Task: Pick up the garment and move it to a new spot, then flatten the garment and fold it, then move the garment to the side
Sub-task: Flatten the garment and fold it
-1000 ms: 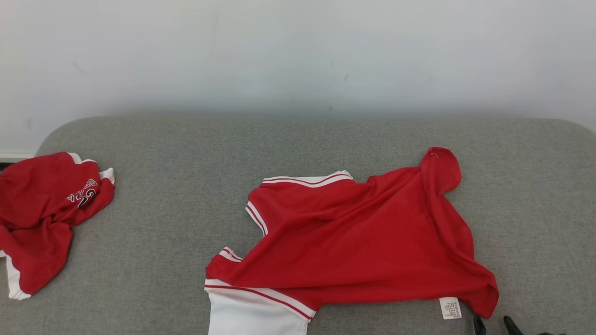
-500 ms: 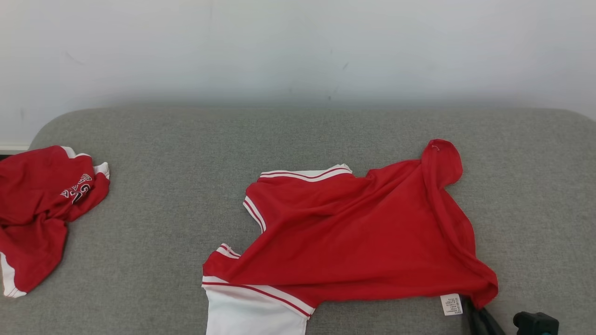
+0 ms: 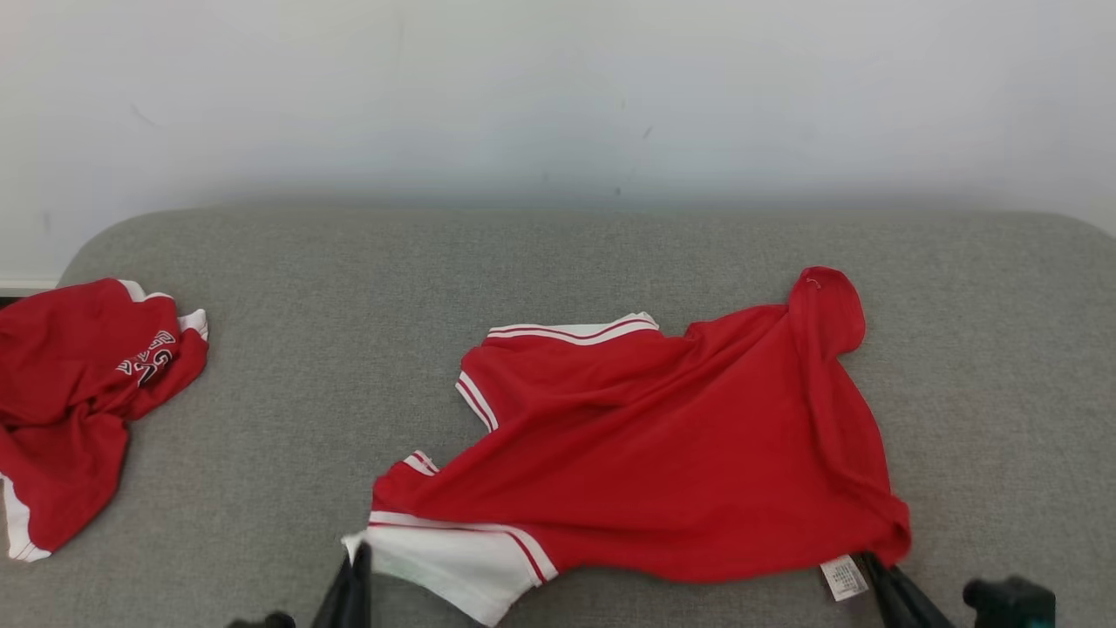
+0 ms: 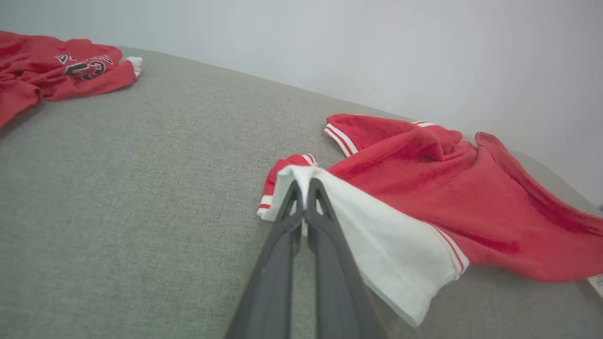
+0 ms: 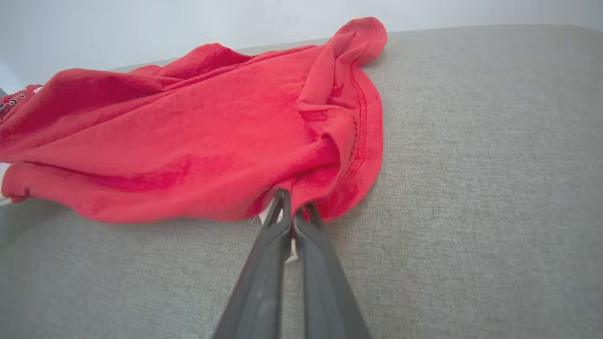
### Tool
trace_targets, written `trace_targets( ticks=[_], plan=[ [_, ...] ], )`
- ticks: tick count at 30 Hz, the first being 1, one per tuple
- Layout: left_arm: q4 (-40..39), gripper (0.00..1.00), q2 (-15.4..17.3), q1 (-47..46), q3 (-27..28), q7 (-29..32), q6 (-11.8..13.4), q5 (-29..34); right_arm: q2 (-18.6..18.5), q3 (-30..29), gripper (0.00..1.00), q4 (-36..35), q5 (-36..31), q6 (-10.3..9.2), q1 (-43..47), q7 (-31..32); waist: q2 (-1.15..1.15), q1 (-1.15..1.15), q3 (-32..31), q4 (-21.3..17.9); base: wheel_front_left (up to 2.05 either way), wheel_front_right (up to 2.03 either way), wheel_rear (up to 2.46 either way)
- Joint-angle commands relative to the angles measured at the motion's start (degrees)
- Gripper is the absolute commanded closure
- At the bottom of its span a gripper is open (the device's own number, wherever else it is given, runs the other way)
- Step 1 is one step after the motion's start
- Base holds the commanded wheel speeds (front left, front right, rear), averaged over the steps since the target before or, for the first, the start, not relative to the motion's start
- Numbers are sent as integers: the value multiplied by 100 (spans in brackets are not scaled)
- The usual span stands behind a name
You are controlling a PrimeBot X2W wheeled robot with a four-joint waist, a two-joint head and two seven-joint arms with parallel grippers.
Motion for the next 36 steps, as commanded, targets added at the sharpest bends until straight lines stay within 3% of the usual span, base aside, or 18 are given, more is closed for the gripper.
trace_targets(
  ticks=[1, 5, 9, 11, 12, 13, 16, 22, 27, 32, 36],
  plan=[
    [-190, 100, 53, -149, 61, -18, 0, 83, -126, 94, 100, -254, 109, -14, -158, 91, 0, 0, -8, -54, 0, 0, 0],
    [-472, 100, 249, -817, 21, -6, -31, 155, -482, 439, 100, -1016, 339, -14, -632, 594, 0, 0, 59, -171, 0, 0, 0],
    [-558, 100, 661, -2047, -235, 319, -36, 167, -794, 600, 100, -1540, 820, -14, -1441, 1235, 0, 0, 317, -297, 0, 0, 0],
    [-544, 100, 882, -2771, -418, 532, -41, 25, -864, 618, 100, -1632, 1119, -14, -1964, 1510, 0, 0, 513, -349, 0, 0, 0],
    [-439, 100, 1078, -3563, -562, 808, -36, -207, -959, 585, 100, -1585, 1384, -14, -2593, 1837, 0, 0, 805, -388, 0, 0, 0],
    [-439, 100, 1078, -3563, -562, 808, -36, -207, -959, 585, 100, -1585, 1384, -14, -2593, 1837, 0, 0, 805, -388, 0, 0, 0],
    [-131, 100, 1348, -4890, -691, 1153, -37, -533, -881, 466, 100, -1410, 1850, -13, -3730, 2241, 0, 0, 1336, -452, 0, 0, 0],
    [926, 100, 1594, -7712, -648, 1567, -37, -851, -446, 131, 100, -492, 2398, -14, -6484, 3079, 0, 0, 2417, -628, 0, 0, 0],
    [1957, 100, 1552, -9789, -560, 1443, 0, -692, 140, -144, 100, 758, 2195, -14, -8616, 3098, 0, 0, 3000, -839, 0, 0, 0],
    [2792, 100, 1516, -11196, -783, 1128, -16, -411, 532, -307, 100, 1820, 1930, -14, -10133, 2938, 0, 0, 3295, -888, 0, 0, 0],
    [3376, 100, 1412, -11850, -817, 851, -28, -406, 662, -454, 100, 2469, 1807, -14, -10814, 2851, 0, 0, 3438, -856, 0, 0, 0]
  ],
)
